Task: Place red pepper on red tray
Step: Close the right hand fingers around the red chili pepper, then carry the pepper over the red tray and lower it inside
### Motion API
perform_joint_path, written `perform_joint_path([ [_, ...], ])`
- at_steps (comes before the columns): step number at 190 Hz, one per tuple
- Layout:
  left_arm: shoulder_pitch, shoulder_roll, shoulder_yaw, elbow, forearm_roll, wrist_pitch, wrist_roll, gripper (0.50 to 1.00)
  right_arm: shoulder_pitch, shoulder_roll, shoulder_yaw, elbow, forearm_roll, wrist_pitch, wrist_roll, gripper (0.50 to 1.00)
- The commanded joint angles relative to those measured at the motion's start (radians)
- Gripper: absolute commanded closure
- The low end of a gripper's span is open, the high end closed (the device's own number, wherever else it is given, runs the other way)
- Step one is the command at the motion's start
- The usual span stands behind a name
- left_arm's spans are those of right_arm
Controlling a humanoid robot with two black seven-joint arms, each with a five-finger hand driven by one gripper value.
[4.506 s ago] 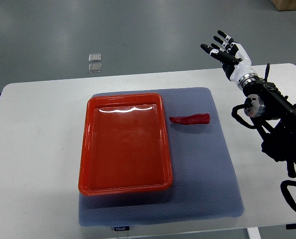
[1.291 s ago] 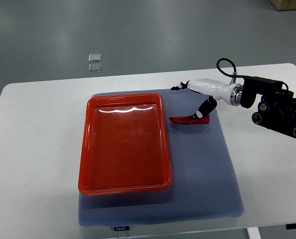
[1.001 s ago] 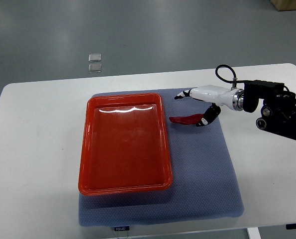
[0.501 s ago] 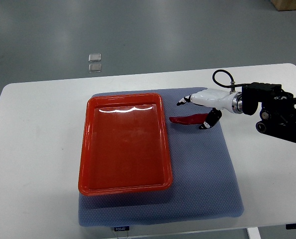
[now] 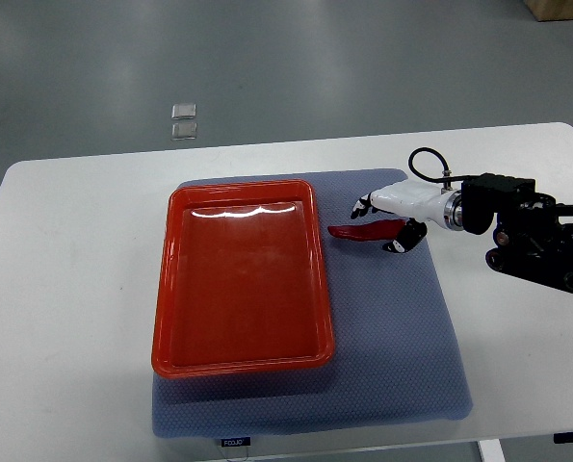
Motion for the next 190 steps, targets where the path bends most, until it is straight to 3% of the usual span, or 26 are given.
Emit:
perform_joint_path([
  [1,0.0,0.0,0.0,0.0,0.0,-0.001,0.0,0.5,0.0,0.001,0.0,-0.005,-0.002,-0.008,-0.009,0.75],
  [48,0.0,0.0,0.0,0.0,0.0,0.001,0.0,0.5,-0.013,0.004,-0.001,-0.005,-0.003,-0.008,-0.01,0.846],
  [69,0.0,0.0,-0.001,0.0,0.0,0.001,-0.001,0.5,-0.02,0.007,0.0,-0.009,-0.003,-0.008,-0.01,0.857],
  [103,0.0,0.0,0.0,0.0,0.0,0.0,0.0,0.5,-0.022,0.007,0.0,-0.017,-0.003,-0.021,-0.01,0.957],
  [124,0.0,0.0,0.0,0.0,0.0,-0.001,0.0,0.5,-0.022,0.004,0.005,-0.022,-0.003,-0.038,-0.01,0.985],
  [190,0.0,0.0,0.0,0.0,0.0,0.001,0.0,0.5,0.013,0.029,0.036,-0.012,0.011,-0.081,-0.01,0.991],
])
